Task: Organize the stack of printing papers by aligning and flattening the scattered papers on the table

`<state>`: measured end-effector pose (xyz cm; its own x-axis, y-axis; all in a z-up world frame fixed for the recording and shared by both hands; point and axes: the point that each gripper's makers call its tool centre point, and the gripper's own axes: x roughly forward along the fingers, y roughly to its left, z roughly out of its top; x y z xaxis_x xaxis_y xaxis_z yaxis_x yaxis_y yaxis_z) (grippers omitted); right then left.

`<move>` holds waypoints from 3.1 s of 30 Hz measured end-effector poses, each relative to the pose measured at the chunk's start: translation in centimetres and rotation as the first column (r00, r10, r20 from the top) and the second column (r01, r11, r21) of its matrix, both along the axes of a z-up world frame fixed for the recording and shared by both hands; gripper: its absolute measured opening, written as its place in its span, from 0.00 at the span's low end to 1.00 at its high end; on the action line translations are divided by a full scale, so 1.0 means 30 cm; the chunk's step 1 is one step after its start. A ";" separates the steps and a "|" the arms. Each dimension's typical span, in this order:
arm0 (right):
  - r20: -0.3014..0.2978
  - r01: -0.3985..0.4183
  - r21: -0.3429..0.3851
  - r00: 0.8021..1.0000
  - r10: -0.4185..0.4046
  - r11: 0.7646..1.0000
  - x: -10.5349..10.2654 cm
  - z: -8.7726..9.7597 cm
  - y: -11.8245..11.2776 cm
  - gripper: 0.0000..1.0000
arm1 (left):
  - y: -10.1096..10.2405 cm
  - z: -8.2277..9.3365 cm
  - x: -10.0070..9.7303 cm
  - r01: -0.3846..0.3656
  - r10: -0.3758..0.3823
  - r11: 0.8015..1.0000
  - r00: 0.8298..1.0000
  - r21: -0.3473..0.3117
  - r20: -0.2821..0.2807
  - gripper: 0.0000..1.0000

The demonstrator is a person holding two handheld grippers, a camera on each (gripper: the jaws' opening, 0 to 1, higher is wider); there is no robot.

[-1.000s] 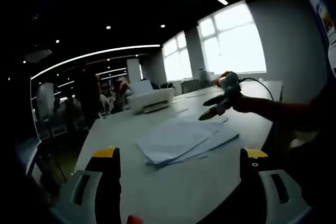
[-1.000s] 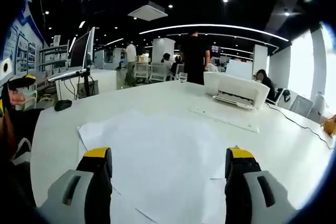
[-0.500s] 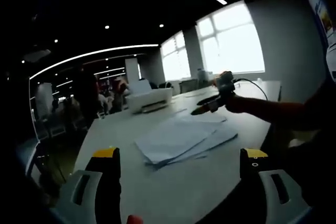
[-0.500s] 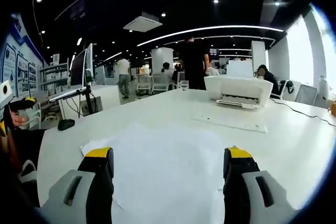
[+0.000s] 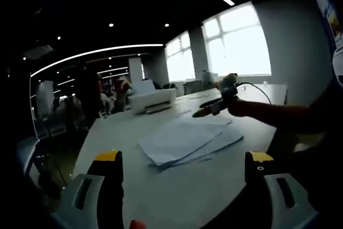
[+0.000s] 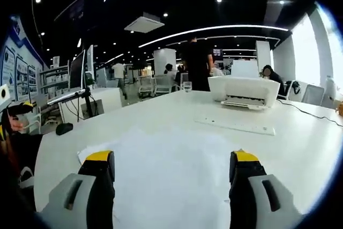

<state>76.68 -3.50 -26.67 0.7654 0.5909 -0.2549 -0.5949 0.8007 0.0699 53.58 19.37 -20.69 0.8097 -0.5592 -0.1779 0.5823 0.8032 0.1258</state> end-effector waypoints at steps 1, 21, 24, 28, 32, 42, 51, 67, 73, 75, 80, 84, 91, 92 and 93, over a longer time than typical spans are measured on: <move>-0.001 0.000 0.002 1.000 0.000 1.000 0.001 0.000 0.001 0.85 | 0.000 0.000 0.001 0.001 -0.001 1.000 1.000 0.001 0.000 0.97; 0.007 0.010 -0.039 1.000 -0.010 0.999 0.059 -0.036 0.000 0.86 | 0.001 -0.004 0.038 0.013 -0.013 1.000 1.000 0.000 -0.008 0.97; -0.001 0.009 -0.020 1.000 -0.009 1.000 0.070 -0.037 0.002 0.86 | -0.009 0.001 0.036 0.027 -0.027 1.000 1.000 0.004 -0.004 0.97; 0.000 0.010 -0.015 1.000 -0.010 1.000 0.086 -0.039 0.006 0.86 | -0.013 0.010 0.040 0.037 -0.037 0.999 0.999 0.000 0.002 0.97; 0.005 0.009 -0.006 1.000 -0.009 1.000 0.104 -0.036 0.012 0.86 | -0.010 0.006 0.048 0.036 -0.036 0.999 0.999 -0.001 0.001 0.97; 0.003 0.008 -0.008 1.000 -0.008 1.000 0.164 -0.067 0.010 0.86 | -0.005 -0.018 0.057 0.033 -0.033 0.999 0.999 -0.007 -0.014 0.97; -0.006 0.002 -0.017 1.000 -0.002 1.000 0.215 -0.088 0.012 0.86 | 0.000 -0.021 0.075 0.033 -0.033 0.999 0.999 -0.009 -0.014 0.97; -0.029 0.000 -0.037 1.000 -0.001 0.999 0.248 -0.144 0.022 0.85 | 0.018 -0.041 0.114 0.020 -0.020 1.000 1.000 -0.023 -0.016 0.97; -0.029 0.003 -0.050 1.000 -0.004 0.999 0.258 -0.161 0.020 0.85 | 0.024 -0.053 0.129 0.015 -0.016 1.000 1.000 -0.023 -0.024 0.97; -0.036 0.005 -0.048 0.999 -0.007 0.999 0.264 -0.172 0.017 0.85 | 0.026 -0.057 0.135 0.013 -0.013 1.000 1.000 -0.025 -0.028 0.97; -0.051 0.010 -0.052 0.999 -0.013 0.999 0.273 -0.202 0.009 0.85 | 0.018 -0.062 0.143 0.018 -0.019 1.000 0.999 -0.026 -0.031 0.97; -0.056 0.017 -0.069 0.998 -0.021 0.997 0.281 -0.222 -0.003 0.85 | 0.012 -0.070 0.148 0.023 -0.023 0.999 0.999 -0.023 -0.038 0.97; -0.067 0.021 -0.070 0.997 -0.025 0.997 0.284 -0.238 -0.002 0.83 | 0.007 -0.072 0.152 0.028 -0.029 0.999 0.999 -0.020 -0.043 0.97; -0.066 0.020 -0.072 0.997 -0.025 0.997 0.282 -0.241 -0.001 0.83 | 0.006 -0.071 0.152 0.029 -0.030 0.999 0.999 -0.024 -0.043 0.97; -0.067 0.020 -0.075 0.997 -0.025 0.997 0.281 -0.243 0.000 0.83 | 0.005 -0.070 0.152 0.030 -0.031 0.999 0.999 -0.027 -0.042 0.97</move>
<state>85.12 -3.51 -33.96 0.7575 0.5515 -0.3494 -0.5729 0.8181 0.0492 58.15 19.52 -22.78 0.7844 -0.5883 -0.1967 0.6108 0.7878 0.0796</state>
